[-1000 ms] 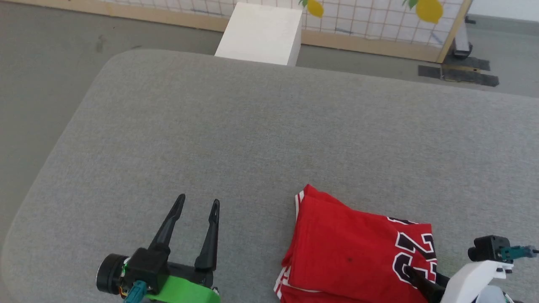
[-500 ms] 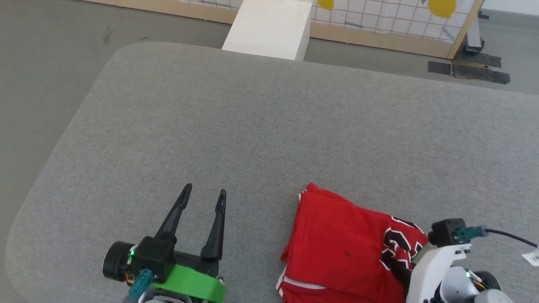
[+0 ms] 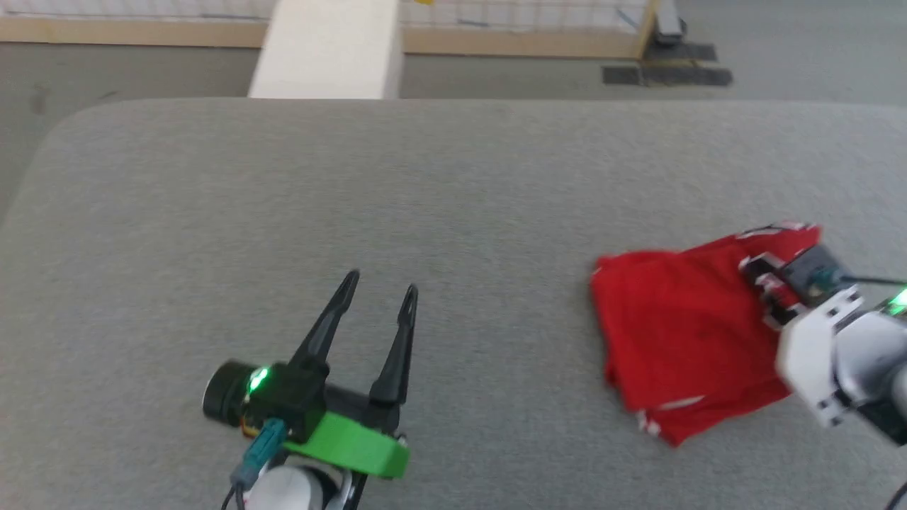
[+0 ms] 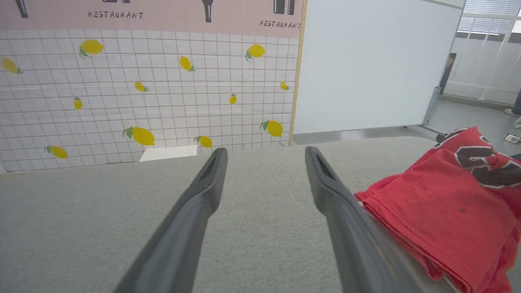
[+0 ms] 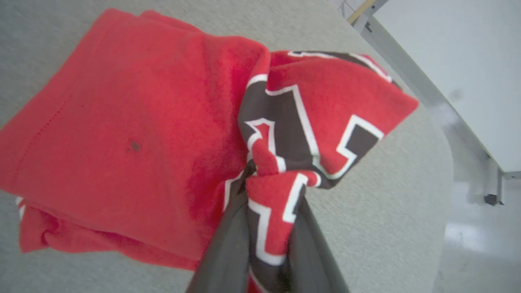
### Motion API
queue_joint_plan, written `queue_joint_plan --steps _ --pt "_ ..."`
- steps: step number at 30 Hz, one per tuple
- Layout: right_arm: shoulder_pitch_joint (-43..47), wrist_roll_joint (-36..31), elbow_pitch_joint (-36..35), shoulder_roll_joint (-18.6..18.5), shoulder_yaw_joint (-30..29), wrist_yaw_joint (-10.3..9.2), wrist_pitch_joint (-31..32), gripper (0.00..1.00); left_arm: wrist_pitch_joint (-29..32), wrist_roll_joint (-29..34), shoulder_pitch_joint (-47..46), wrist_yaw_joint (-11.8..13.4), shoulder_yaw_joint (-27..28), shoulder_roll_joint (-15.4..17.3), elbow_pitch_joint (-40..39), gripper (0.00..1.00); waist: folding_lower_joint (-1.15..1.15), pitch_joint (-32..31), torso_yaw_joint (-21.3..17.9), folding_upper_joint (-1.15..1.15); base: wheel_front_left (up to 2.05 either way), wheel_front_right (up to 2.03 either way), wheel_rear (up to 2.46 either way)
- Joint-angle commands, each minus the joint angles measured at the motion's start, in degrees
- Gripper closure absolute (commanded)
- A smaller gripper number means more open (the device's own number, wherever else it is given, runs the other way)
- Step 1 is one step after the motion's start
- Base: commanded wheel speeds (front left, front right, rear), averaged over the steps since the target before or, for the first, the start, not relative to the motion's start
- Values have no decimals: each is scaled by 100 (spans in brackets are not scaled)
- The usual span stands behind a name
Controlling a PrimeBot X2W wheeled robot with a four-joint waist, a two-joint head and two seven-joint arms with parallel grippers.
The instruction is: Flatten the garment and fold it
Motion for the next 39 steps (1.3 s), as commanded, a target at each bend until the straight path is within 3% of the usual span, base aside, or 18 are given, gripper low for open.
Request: queue_joint_plan --steps 1,6,12,21,28,29,30,39 --pt "-184 -3 6 -246 81 -11 15 100 -22 -33 -223 36 -39 -12 11 0 0 664 -816 0 0 0 0" --pt "-567 69 351 -1235 354 -11 -225 100 -22 120 -792 11 -249 -12 117 0 0 1303 -1121 0 0 0 0" --pt "-835 115 1247 -1967 257 -11 -905 100 -22 259 -1354 -22 -391 -12 132 0 0 1937 -1099 0 0 0 0" --pt "-1167 -269 2816 -2053 -501 -11 -1981 100 -22 300 -1744 -53 -460 17 118 0 0 2467 -788 0 0 0 0" --pt "-1340 -518 3656 -1841 -934 -11 -2269 100 -22 274 -1792 -60 -459 11 106 0 0 2554 -636 0 0 0 0" --pt "-1369 -572 3744 -1803 -975 -11 -2290 34 -22 271 -1784 -60 -459 10 110 0 0 2537 -631 0 0 0 0" --pt "-1401 -648 3811 -1783 -1011 -11 -2299 0 -22 268 -1771 -61 -451 9 117 0 0 2506 -639 0 0 0 0" --pt "-1738 -1144 3893 -1422 -1121 -11 -2366 0 -22 145 -1327 -26 -199 1 238 0 0 1594 -844 0 0 0 0"
